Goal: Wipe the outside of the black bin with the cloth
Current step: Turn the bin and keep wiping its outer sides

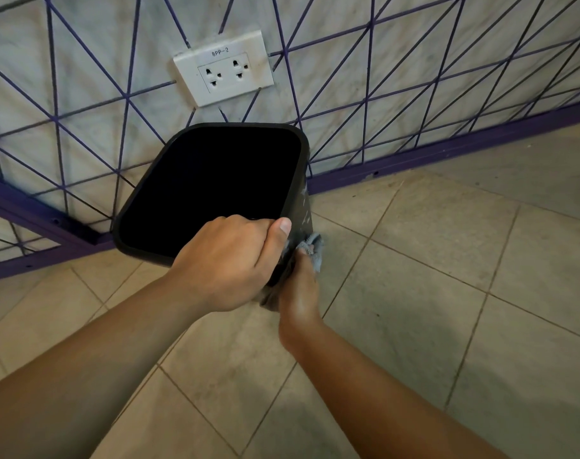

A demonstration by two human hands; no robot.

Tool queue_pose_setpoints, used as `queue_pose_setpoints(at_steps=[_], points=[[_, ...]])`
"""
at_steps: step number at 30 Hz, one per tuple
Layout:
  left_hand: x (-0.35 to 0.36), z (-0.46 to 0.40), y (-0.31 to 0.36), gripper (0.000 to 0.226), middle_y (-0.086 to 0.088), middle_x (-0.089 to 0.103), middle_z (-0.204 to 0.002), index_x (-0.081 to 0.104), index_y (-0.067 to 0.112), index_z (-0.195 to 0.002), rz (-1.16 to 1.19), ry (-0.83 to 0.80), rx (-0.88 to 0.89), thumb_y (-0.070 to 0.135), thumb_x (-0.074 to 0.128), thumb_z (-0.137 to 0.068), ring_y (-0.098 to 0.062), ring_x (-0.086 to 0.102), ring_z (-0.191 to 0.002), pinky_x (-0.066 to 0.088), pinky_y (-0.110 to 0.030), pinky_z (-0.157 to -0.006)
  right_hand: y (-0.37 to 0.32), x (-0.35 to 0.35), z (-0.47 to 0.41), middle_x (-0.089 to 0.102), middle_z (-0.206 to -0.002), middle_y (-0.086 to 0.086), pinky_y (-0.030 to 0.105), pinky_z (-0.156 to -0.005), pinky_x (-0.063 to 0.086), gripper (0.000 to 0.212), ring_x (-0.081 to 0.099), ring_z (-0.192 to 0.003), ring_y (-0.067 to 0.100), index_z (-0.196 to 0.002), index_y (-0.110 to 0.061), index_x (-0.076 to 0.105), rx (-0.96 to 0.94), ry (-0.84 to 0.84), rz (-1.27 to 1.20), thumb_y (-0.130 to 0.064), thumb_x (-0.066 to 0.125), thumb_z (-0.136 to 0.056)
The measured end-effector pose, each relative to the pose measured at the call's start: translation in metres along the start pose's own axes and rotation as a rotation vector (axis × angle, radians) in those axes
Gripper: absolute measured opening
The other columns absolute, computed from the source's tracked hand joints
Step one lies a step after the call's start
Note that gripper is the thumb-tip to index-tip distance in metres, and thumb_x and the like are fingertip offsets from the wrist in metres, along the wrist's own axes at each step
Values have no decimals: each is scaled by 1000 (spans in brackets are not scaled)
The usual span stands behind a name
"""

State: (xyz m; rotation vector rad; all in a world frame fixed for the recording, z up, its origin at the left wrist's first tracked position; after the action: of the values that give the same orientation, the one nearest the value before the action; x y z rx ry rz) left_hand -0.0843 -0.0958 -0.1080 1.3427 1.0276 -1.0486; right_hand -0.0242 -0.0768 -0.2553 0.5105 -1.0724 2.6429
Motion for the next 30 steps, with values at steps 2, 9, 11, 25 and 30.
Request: queue_pose_setpoints(at_steps=[2, 9, 11, 25, 30], points=[[0, -1, 0, 50, 5, 41, -47, 42, 26, -60, -2, 3, 0, 44, 19, -101, -9, 42, -41, 23, -24, -48, 0, -1, 3, 67, -136, 6, 39, -95, 57, 50, 63, -125, 22, -152, -27, 49, -6, 14, 14, -49, 34, -109], [0, 0, 1, 50, 6, 40, -47, 41, 26, -59, 6, 1, -4, 43, 20, -101, -9, 41, -41, 24, -25, -48, -1, 0, 0, 67, -136, 4, 33, -92, 56, 48, 63, -125, 20, -149, -26, 51, -33, 13, 28, -49, 35, -109], [-2, -1, 2, 49, 7, 39, -46, 38, 28, -59, 7, 8, 2, 42, 21, -102, -8, 40, -40, 23, -23, -48, 3, 1, -2, 67, -136, -1, 38, -100, 54, 61, 62, -128, 19, -152, -34, 48, -68, 39, 51, -64, 39, -99], [0, -1, 1, 50, 6, 42, -46, 40, 28, -60, 1, 4, -1, 44, 18, -101, -8, 42, -40, 27, -26, -48, -3, -1, -9, 67, -135, 5, 25, -78, 54, 48, 63, -119, 18, -147, -23, 53, -18, 25, 65, -46, 34, -110], [-2, -1, 3, 50, 6, 39, -46, 37, 28, -58, -1, 5, 2, 39, 23, -105, -8, 40, -39, 25, -23, -47, -4, -7, -9, 61, -143, 12, 36, -89, 57, 50, 59, -131, 28, -154, -19, 44, 92, 1, -21, -44, 32, -112]])
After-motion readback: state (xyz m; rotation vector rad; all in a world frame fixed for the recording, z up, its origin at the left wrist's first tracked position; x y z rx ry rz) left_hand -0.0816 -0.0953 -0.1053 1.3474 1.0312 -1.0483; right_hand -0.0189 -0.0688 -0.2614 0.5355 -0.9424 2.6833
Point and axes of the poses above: each hand's wrist, its own z-axis away from the middle knuckle, its own x-axis out of the palm, y = z × x, the point moved 1 cm from there along -z, towards the middle knuckle
